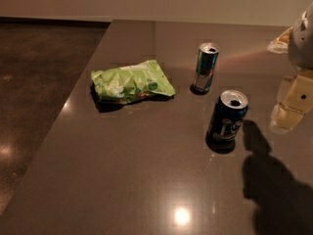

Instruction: Move pepsi can near green rice chip bag

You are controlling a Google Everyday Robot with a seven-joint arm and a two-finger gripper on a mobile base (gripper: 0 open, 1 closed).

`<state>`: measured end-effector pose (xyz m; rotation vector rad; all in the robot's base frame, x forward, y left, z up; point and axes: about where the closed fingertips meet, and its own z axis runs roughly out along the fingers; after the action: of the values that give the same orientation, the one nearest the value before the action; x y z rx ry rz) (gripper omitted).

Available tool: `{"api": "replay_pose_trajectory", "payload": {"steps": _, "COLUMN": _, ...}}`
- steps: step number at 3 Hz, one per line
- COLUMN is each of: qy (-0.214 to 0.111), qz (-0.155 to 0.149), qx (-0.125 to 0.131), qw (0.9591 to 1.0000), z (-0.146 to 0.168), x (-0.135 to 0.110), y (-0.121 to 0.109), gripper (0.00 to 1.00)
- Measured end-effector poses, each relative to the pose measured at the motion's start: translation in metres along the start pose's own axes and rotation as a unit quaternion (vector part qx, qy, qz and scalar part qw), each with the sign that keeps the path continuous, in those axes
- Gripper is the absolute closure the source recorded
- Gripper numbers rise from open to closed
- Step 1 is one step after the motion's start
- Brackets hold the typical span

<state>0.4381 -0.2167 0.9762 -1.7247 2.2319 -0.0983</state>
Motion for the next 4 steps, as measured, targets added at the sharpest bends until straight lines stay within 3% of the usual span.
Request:
{"api": "replay_pose_trajectory", "payload": {"steps": 2, "qy": -0.018, "qz": 0.006, "qx": -0.014, "qw": 0.9997, "z": 0.009, "x": -0.004, "y": 0.000, "gripper": 0.00}}
{"api": "replay_pose_trajectory", "payload": {"steps": 4, "qy": -0.081, "qz": 0.018, "qx": -0.047, "qw": 0.9954, "z": 0.046, "x": -0.013, "y": 0.004, "gripper": 0.00}}
